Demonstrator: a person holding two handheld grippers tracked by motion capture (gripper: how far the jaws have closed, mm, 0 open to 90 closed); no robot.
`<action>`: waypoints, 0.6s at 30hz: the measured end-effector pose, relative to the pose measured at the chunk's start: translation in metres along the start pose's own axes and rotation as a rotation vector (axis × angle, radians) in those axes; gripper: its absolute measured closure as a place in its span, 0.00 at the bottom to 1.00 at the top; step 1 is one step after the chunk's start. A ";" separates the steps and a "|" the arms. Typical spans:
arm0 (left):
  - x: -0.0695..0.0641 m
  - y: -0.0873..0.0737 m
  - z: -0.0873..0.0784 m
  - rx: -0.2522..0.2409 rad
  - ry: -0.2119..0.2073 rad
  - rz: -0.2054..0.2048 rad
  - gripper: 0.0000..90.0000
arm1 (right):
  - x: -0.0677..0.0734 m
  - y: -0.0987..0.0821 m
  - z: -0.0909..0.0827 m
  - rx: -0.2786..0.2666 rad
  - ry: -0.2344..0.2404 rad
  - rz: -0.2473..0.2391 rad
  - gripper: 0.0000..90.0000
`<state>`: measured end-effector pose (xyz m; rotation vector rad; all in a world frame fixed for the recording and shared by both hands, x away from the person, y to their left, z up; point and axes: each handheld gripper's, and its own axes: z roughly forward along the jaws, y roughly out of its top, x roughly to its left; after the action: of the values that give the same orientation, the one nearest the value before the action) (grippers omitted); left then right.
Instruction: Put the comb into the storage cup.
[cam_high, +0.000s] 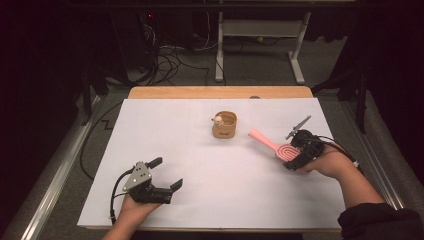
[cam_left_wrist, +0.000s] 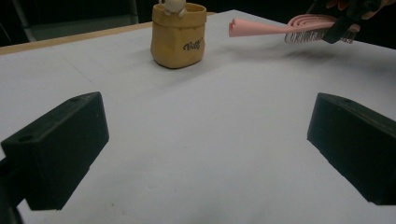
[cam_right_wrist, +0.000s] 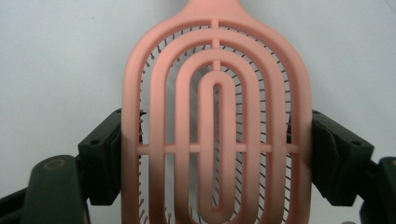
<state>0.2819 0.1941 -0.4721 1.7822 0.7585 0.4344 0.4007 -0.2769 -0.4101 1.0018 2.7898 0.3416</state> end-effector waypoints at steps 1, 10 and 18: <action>0.000 0.000 0.000 0.000 0.000 0.000 0.00 | 0.002 0.000 0.000 0.001 0.002 0.000 0.23; -0.001 0.000 -0.001 0.002 0.003 0.008 0.00 | 0.015 -0.005 -0.005 0.007 0.007 -0.011 0.23; -0.001 0.000 0.000 0.005 0.007 0.014 0.00 | 0.023 -0.012 -0.010 0.005 0.011 -0.023 0.23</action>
<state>0.2814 0.1936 -0.4724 1.7923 0.7535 0.4484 0.3740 -0.2730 -0.4054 0.9704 2.8115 0.3385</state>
